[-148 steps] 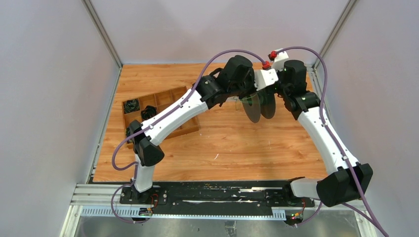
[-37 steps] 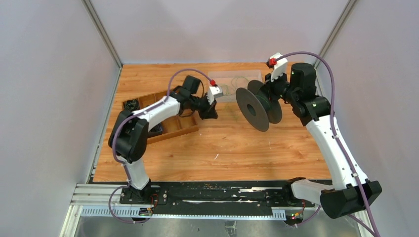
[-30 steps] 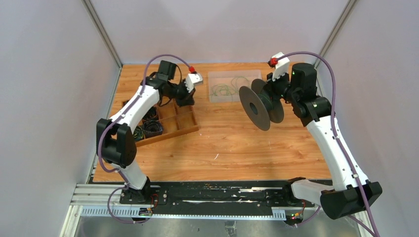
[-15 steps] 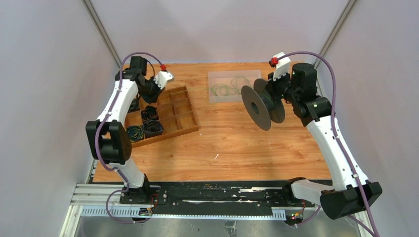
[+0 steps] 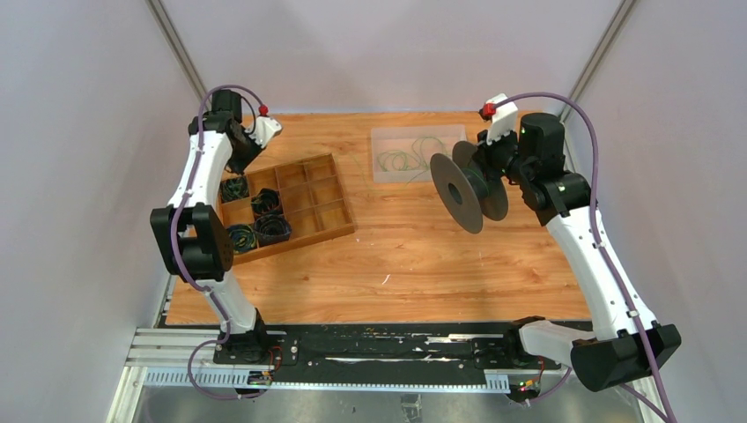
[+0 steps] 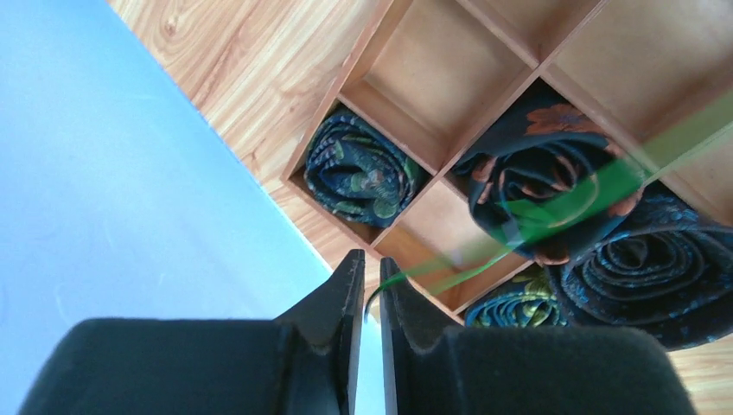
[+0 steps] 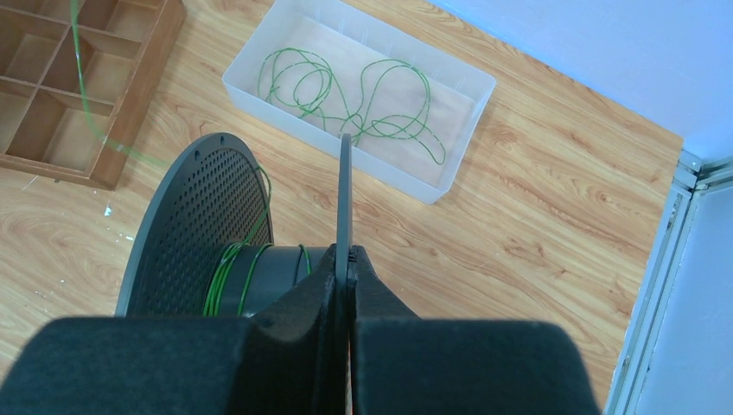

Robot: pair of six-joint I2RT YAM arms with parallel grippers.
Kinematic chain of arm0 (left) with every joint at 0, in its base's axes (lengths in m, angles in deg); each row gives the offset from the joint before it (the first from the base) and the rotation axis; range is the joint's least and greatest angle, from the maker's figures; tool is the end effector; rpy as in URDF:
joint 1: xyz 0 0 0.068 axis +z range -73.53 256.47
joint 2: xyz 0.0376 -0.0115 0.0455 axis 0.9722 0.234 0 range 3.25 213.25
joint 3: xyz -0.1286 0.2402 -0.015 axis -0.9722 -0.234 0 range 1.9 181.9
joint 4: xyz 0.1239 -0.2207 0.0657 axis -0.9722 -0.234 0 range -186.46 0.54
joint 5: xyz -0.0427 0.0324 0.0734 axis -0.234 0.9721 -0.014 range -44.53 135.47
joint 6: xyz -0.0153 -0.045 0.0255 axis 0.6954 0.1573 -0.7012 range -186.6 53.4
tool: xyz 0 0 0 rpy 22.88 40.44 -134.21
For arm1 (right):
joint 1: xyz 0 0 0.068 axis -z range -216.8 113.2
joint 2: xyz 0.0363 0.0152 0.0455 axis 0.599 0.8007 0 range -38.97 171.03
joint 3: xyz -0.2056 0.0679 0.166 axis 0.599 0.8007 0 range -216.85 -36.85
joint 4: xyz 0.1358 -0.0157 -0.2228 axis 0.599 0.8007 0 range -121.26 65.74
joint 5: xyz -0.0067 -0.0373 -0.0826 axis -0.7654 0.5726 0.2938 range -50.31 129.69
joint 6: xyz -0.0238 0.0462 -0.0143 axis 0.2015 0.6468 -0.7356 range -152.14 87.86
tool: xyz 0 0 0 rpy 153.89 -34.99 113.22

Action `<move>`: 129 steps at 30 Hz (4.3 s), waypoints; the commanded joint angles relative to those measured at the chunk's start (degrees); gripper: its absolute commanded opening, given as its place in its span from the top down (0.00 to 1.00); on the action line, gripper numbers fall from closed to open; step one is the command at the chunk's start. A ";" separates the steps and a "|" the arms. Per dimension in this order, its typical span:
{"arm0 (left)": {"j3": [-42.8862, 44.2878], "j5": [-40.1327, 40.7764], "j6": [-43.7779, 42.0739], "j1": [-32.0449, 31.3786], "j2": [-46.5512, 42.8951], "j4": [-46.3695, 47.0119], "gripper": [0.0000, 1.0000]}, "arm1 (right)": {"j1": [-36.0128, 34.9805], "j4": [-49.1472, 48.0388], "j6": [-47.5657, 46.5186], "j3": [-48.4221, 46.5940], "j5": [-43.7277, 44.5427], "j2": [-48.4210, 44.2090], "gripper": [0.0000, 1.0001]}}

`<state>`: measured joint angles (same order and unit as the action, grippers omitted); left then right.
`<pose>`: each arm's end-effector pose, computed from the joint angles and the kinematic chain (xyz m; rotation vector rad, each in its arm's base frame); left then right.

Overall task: Wrap the cables
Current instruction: Wrap the cable around the cable reel.

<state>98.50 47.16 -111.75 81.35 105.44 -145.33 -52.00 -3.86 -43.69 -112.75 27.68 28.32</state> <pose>0.3763 0.0331 0.3111 0.9144 2.5235 0.3244 0.2434 0.0738 0.4180 -0.5767 1.8089 0.2421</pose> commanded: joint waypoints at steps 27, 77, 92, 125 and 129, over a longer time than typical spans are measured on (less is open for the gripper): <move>-8.89 -51.68 21.93 -28.92 -8.96 22.88 0.29 | 1.06 2.57 0.13 -6.25 -14.53 -1.21 0.99; -34.31 -44.76 15.05 -45.46 -6.28 39.83 1.00 | 1.14 0.77 6.57 -7.88 3.86 3.66 0.99; -31.70 -37.48 5.88 -60.09 -6.81 29.52 1.00 | 1.18 0.46 9.62 -11.84 12.76 9.17 0.99; 0.54 -27.21 12.52 -68.05 -1.99 12.73 1.00 | -0.58 -8.56 5.77 0.57 19.46 5.65 0.99; 4.29 -23.92 11.98 -68.07 -1.32 11.31 1.00 | -1.02 -9.09 5.66 1.66 19.08 5.33 0.99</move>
<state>98.76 19.21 -99.81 13.94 102.99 -131.28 -52.05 -8.93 -37.05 -112.10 45.75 35.66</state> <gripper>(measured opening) 0.010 0.022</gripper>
